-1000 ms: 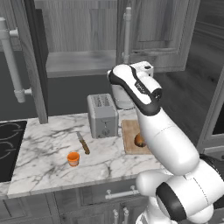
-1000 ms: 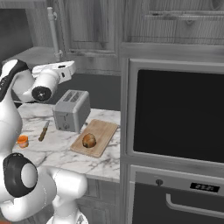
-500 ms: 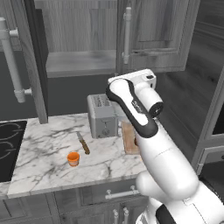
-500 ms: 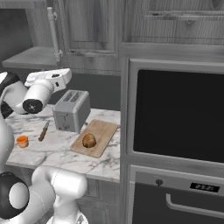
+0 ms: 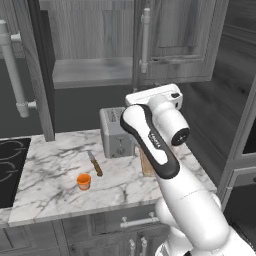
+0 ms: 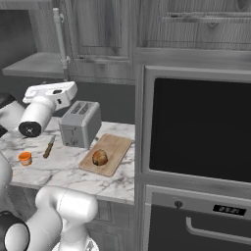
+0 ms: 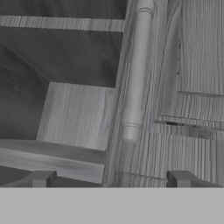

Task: Pick the bread, place it on the cutting board, pick the jam, place it on the counter, and close the cabinet.

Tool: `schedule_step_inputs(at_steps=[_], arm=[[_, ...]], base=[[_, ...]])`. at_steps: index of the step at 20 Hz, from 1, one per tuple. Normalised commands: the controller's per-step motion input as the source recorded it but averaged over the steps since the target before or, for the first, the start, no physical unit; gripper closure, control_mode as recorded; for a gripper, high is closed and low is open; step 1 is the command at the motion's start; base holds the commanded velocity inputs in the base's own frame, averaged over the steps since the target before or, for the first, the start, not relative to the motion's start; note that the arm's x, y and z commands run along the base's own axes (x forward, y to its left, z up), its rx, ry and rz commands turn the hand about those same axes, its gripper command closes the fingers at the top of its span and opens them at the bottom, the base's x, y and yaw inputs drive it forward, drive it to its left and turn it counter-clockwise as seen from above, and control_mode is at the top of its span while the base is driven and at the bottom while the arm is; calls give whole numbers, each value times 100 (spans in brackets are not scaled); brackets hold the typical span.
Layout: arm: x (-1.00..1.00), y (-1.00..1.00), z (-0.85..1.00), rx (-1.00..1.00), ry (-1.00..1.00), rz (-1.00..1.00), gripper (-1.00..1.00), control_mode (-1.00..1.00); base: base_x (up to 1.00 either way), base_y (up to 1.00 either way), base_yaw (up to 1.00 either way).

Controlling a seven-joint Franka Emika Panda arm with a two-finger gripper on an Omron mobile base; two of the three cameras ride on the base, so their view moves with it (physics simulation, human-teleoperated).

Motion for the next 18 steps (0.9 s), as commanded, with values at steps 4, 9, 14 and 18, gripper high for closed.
schedule_step_inputs(at_steps=[4, 9, 14, 18], arm=[[-41, 17, 18, 0, 1, -4, -100, -100], [-61, 25, 4, 0, 6, -7, -100, -100], [-61, 20, 20, 0, 2, -8, -100, -100], [-44, 14, 37, 0, 0, -9, -100, -100]], base=[[0, 0, 0], [0, 0, 0], [0, 0, 0], [0, 0, 0]])
